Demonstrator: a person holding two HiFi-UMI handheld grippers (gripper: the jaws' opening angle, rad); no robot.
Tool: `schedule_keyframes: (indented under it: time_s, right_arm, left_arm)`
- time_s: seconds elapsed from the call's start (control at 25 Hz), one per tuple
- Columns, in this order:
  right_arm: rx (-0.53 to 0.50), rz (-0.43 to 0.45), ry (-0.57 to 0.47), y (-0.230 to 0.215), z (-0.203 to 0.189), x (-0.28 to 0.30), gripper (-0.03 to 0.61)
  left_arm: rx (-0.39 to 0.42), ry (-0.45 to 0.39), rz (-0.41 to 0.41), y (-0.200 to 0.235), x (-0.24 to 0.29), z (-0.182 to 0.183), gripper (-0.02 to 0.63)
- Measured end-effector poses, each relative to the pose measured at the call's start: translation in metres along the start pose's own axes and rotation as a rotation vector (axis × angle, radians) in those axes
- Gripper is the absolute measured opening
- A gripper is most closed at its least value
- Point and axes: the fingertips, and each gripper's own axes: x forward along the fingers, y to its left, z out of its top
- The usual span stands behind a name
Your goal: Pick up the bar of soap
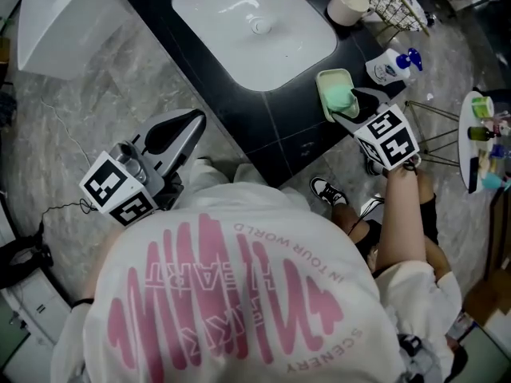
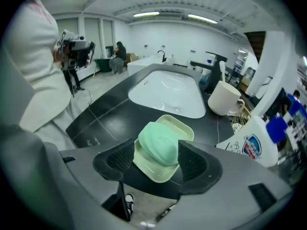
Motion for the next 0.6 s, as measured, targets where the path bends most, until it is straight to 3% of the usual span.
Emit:
schedule_keyframes:
  time_s: [0.24,0.6]
  right_arm:
    - [-0.273,0.054,0.219,0.0,-0.006,0.011,0.27]
    - [-0.527,0.133,0.383,-0.006,-0.003,0.026,0.287]
  left_arm:
    - [-0.015,-0.004,0.013,0.005,-0.002,-0.002,0.009]
    - [-0.037,-0.02,0.06,0.016,-0.013,-0.005,0.009]
